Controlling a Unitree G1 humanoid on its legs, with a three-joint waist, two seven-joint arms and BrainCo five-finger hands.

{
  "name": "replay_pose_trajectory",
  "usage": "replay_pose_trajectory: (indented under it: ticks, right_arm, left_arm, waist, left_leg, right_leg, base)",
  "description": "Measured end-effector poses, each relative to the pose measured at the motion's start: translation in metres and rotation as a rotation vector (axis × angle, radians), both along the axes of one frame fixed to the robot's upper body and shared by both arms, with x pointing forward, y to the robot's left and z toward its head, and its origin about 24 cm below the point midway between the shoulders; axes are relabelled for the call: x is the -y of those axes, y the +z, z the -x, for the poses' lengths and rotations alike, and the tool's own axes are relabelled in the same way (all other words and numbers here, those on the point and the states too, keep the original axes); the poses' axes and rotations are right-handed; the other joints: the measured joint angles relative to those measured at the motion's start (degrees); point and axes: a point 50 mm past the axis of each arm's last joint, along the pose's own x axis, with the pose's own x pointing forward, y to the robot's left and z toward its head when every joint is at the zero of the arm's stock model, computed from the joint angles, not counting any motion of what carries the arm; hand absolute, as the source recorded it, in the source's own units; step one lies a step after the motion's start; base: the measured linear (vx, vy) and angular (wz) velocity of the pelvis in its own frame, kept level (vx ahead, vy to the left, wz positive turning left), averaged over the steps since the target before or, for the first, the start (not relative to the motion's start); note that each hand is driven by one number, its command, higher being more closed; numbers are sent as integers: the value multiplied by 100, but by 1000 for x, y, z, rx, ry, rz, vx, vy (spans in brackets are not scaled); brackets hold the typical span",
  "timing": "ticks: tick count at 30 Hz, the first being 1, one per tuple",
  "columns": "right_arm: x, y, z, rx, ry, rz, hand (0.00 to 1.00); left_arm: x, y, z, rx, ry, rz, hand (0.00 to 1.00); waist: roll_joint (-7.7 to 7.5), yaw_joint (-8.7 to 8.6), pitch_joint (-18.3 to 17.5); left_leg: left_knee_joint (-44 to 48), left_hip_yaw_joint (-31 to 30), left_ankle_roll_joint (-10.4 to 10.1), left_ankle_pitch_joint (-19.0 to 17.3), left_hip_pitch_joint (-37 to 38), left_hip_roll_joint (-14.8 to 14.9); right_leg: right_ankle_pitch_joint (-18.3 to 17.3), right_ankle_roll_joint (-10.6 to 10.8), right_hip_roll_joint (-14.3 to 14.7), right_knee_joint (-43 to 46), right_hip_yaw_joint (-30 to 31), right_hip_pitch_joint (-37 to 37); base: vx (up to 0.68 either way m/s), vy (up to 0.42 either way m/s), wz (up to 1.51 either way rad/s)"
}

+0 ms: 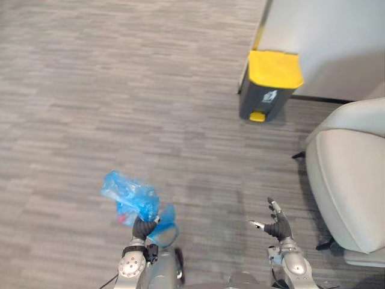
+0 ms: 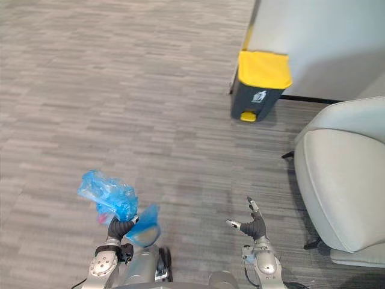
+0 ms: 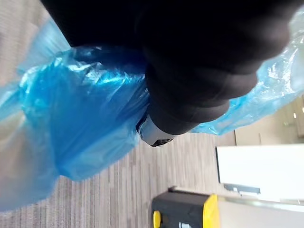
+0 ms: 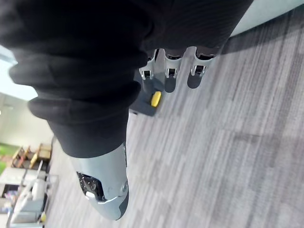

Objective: Gather rubbish on tea table into small bin, then transfer packed bag to large trash can.

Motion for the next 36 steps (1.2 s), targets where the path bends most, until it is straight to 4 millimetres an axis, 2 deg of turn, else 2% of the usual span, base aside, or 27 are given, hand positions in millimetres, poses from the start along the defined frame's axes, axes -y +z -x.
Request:
replay_pose_trajectory:
  ticks: [2, 3, 4, 5, 6, 7, 8, 9, 10, 11, 12, 14, 15, 17, 19, 20, 21, 22, 24, 26, 27, 28, 30, 32, 34, 35, 36]
  right_arm:
    - [-3, -2, -1, -3, -2, -11, 0]
    - [-2, -7, -4, -23, 0, -11, 0]
    - [-1, -15, -7, -63, 1, -8, 0]
    - [1, -21, -7, -96, -1, -4, 0]
    - [4, -22, -6, -105, -2, 7, 0]
    - [7, -22, -6, -112, -3, 20, 0]
    - [8, -19, -8, -100, -1, 23, 0]
    - [11, -17, -5, -95, -3, 31, 0]
    - [13, -17, -1, -102, -3, 36, 0]
    - [13, -16, 1, -96, -3, 37, 0]
    - [10, -12, 1, -74, -3, 35, 0]
    - [10, -2, -6, -12, -19, 27, 0]
    - [8, 1, -10, 8, -27, 10, 0]
    - [10, 2, -11, 16, -49, 0, 0]
    - [14, -1, -7, -4, -60, 7, 0]
    - [11, -8, -6, -35, -67, -9, 0]
    - [8, -14, -5, -59, -67, -23, 0]
    - [7, -15, -4, -69, -70, -28, 0]
    - [5, -15, -5, -72, -69, -28, 0]
    - [1, -15, -8, -63, -65, -39, 0]
    - [-1, -16, -7, -67, -66, -45, 0]
    - [-3, -18, -2, -81, -61, -48, 0]
    - [-3, -19, 1, -88, -57, -38, 0]
    - [-4, -19, 0, -88, -51, -27, 0]
    - [-3, -19, 1, -89, -54, -27, 0]
    - [-2, -19, 1, -92, -56, -23, 0]
    - [0, -22, 3, -109, -59, -18, 0]
  left_arm:
    - [-4, 4, -7, 23, 9, -6, 100]
    - [-9, 5, -12, 27, 12, -20, 100]
    - [-11, 1, -14, 5, 12, -28, 100]
    - [-15, -5, -14, -26, 13, -38, 100]
    - [-14, -8, -13, -41, 18, -33, 100]
    - [-10, -12, -12, -58, 25, -17, 100]
    - [-7, -13, -11, -64, 28, -5, 100]
    - [3, -14, -13, -60, 32, 31, 100]
    - [8, -15, -9, -62, 43, 58, 100]
    - [12, -17, -4, -68, 50, 74, 100]
    - [15, -15, 0, -57, 55, 90, 100]
    - [16, -15, 0, -55, 56, 92, 100]
    - [16, -14, 0, -53, 56, 93, 100]
    - [20, -16, 2, -63, 41, 99, 100]
    - [24, -19, 6, -79, 32, 115, 100]
    - [20, -20, 8, -88, 40, 106, 100]
    - [19, -21, 9, -93, 42, 102, 100]
    - [17, -18, 6, -82, 35, 95, 100]
    - [17, -17, 4, -74, 36, 94, 100]
    - [18, -16, 5, -72, 29, 95, 100]
    - [19, -15, 4, -67, 27, 95, 100]
    - [16, -13, 3, -60, 16, 79, 100]
    - [11, -10, 1, -47, 21, 59, 100]
    - [6, -4, -5, -17, 19, 33, 100]
    - [5, -2, -8, -9, 18, 28, 100]
    - [3, -2, -9, -5, 18, 25, 100]
    - [0, -4, -9, -16, 25, 17, 100]
  waist:
    - [-13, -63, -2]
    - [-24, -158, 1]
    - [-39, -266, -6]
    - [-34, -361, -10]
    - [-5, -396, -44]
    - [200, -353, -24]
    - [245, -316, 40]
    - [349, -375, 163]
    - [362, -306, 194]
    - [380, -265, 198]
    - [470, -196, 170]
    - [393, 31, 137]
    - [389, 105, 141]
    - [378, 202, 158]
    - [442, 265, 118]
    - [359, 330, 77]
    - [180, 300, -25]
    - [40, 226, -112]
    - [-55, 214, -126]
    - [-19, 148, -85]
    - [-21, 133, -64]
    - [-33, 113, -45]
    - [26, 10, -6]
    - [58, -24, 27]
    - [17, -93, 34]
    - [-18, -158, 28]
    - [-60, -207, -5]
  left_leg:
    - [-406, 155, -124, -68, 393, 18]
    - [-594, 166, -200, -40, 535, 43]
    - [-786, 152, -334, 34, 735, 28]
    - [-884, 42, -448, 98, 945, 26]
    - [-838, -28, -483, 117, 1012, 86]
    - [-629, -130, -785, 308, 1003, 320]
    - [-266, -291, -859, 583, 959, 348]
    - [912, -584, -754, 1119, 663, 464]
    - [1983, -740, -611, 1885, 362, 646]
    - [2685, -852, -576, 1977, 121, 803]
    - [3794, -1031, -496, 1616, -421, 995]
    - [4041, -941, -410, 1047, -1305, 977]
    - [3504, -849, -329, 852, -1708, 899]
    - [2062, -885, -236, 796, -1976, 629]
    - [138, -1123, -456, 1123, -1895, 273]
    - [248, -1059, -144, 1416, -1774, 125]
    - [232, -955, -136, 1285, -1744, 6]
    - [486, -865, 40, 1006, -1828, -95]
    - [867, -601, 180, 679, -1763, -121]
    - [667, -404, 274, 302, -1098, -219]
    - [558, -381, 268, 239, -873, -250]
    - [303, -340, 277, 231, -343, -323]
    - [-14, -330, 306, 209, 107, -348]
    - [-382, -353, 170, 81, 562, -343]
    - [-397, -437, 89, -17, 711, -331]
    - [-378, -583, -19, -159, 860, -316]
    - [-375, -744, -160, -243, 1045, -312]
  right_leg:
    - [37, -161, -37, -889, -594, -592]
    - [258, -334, -5, -1807, -922, -752]
    - [764, -449, 137, -2961, -1158, -778]
    - [1758, -904, 306, -3440, -1055, -726]
    - [1830, -1143, 382, -3393, -1014, -655]
    - [1730, -1207, 491, -3253, -1100, -613]
    - [1539, -1244, 479, -3091, -1144, -488]
    - [1330, -1348, 495, -2888, -1241, -112]
    - [1202, -1406, 506, -3029, -1239, 361]
    - [1144, -1432, 589, -3267, -1239, 735]
    - [1074, -1474, 772, -3724, -1184, 1356]
    - [891, -1378, 790, -4318, -955, 1987]
    - [774, -1241, 775, -4572, -798, 2211]
    - [618, -1050, 676, -4698, -497, 2447]
    - [227, -761, 546, -4651, -162, 2676]
    - [59, -670, 418, -4584, 57, 2775]
    - [48, -674, 272, -4602, 153, 2767]
    - [134, -546, 112, -4576, 301, 2741]
    - [205, -417, -67, -4206, 455, 2725]
    - [769, 336, -188, -2100, 574, 1925]
    - [757, 381, -188, -1432, 567, 1672]
    - [655, 222, -155, -406, 509, 1166]
    - [535, 61, -90, -116, 185, 700]
    - [375, -116, -6, -585, -297, -103]
    - [393, -144, 50, -1308, -446, -311]
    - [543, -293, 190, -2142, -417, -393]
    - [1362, -580, 307, -2683, -339, -311]
  base:
    - [432, -15, -32]
    - [470, -81, 1]
    - [526, -106, 19]
    - [571, -123, 23]
    - [640, -121, -3]
    - [665, -154, -15]
    - [762, -198, -2]
    - [596, -203, 16]
    - [444, -157, 12]
    - [531, -64, -26]
    - [529, -21, -50]
    - [598, 9, -89]
    - [579, 56, -84]
    - [484, 156, -84]
    - [502, 305, -92]
    - [542, 343, -65]
    - [594, 313, -44]
    - [580, 259, -26]
    - [548, 276, -37]
    - [510, 259, -44]
    - [566, 192, -23]
    - [448, 92, 0]
    - [424, 39, 10]
    - [413, -1, 8]
    - [433, -104, 28]
    - [572, -173, 57]
    - [639, -194, 61]
